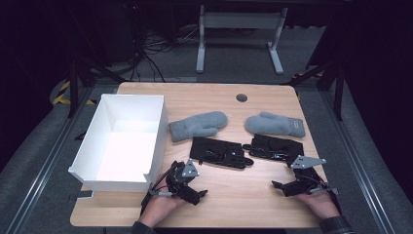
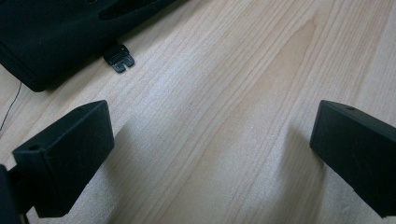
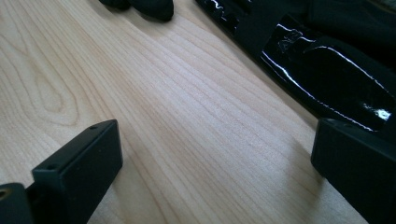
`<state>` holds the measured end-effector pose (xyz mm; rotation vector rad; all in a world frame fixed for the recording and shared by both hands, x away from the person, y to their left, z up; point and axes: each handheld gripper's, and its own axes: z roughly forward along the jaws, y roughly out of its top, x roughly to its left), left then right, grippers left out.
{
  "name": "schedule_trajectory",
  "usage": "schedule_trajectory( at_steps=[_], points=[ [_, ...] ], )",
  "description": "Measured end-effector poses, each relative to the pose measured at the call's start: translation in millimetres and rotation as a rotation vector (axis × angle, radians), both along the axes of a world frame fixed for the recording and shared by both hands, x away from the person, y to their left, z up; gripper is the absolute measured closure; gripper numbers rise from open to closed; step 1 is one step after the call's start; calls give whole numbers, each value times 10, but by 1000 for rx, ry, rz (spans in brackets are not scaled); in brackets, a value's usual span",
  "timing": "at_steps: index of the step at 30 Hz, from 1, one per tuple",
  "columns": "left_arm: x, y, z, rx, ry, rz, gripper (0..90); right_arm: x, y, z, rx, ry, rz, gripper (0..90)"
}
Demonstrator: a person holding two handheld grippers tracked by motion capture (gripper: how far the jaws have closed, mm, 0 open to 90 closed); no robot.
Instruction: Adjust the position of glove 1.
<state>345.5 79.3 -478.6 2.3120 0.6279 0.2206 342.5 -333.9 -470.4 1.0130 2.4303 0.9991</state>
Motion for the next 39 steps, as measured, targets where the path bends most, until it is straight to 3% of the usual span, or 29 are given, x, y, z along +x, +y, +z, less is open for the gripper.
schedule_trajectory(
  at_steps=[8,13,18,30,39],
  points=[
    [-2,-2,0,0,2,2,1,6,39,53,-34,28,7,16],
    [-1,-2,1,1,1,2,1,23,55,184,-35,-8,23,40],
    [-1,-2,1,0,1,1,1,116,48,271,-7,-12,21,64],
    [-20,16,-1,-2,-1,-9,1,471,28,496,38,-42,1,135],
    [-32,21,1,2,1,-8,2,907,6,580,35,-41,-31,140]
  ],
)
